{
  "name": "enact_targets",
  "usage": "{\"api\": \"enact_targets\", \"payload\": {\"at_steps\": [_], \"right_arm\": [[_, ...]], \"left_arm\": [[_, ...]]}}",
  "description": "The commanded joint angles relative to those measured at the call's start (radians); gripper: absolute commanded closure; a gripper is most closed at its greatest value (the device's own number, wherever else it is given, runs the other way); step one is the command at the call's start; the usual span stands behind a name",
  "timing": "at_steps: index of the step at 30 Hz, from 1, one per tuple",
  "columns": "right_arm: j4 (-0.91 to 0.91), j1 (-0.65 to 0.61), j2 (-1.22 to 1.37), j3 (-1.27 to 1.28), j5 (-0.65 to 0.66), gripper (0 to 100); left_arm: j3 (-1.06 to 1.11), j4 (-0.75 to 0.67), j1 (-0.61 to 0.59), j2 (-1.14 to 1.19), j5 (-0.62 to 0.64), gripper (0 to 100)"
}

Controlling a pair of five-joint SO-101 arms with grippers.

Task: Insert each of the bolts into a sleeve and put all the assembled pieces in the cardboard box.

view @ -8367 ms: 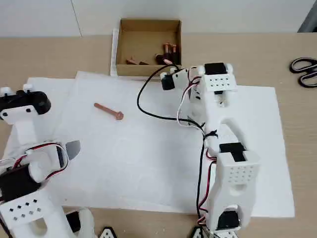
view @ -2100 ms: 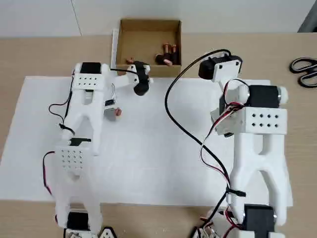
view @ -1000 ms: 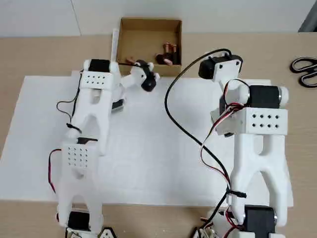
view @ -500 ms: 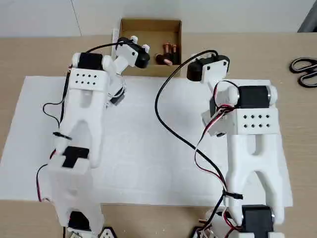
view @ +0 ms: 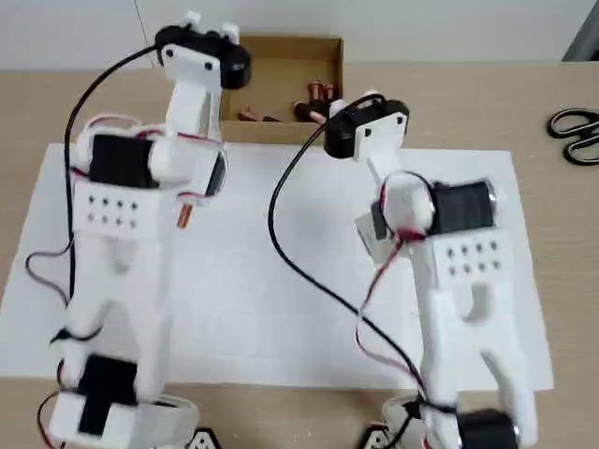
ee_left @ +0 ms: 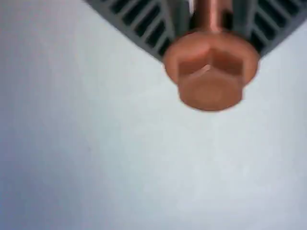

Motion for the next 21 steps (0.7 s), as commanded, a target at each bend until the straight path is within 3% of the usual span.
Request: {"api": "enact_targets", "payload": {"at_steps": [1, 7, 13, 18, 21], "right_arm": [[-0.059, -0.004, -0.154, 0.0, -0.018, 99.1], [-0.325, -0.002, -0.321, 0.311, -0.011, 99.4], [-0.707, -0.002, -0.412, 0.666, -0.014, 99.4], [-0.905, -0.031, -0.486, 0.85, -0.012, 99.4], [-0.981, -0.088, -0.526, 0.939, -0.014, 99.4]], "left_arm": [[0.047, 0.009, 0.049, -0.175, 0.046, 99], [0.202, -0.1, 0.186, -0.341, 0.075, 99], [0.423, -0.301, 0.198, -0.396, 0.083, 99], [0.478, -0.411, 0.198, -0.445, 0.222, 99], [0.481, -0.456, 0.195, -0.453, 0.238, 99]]}}
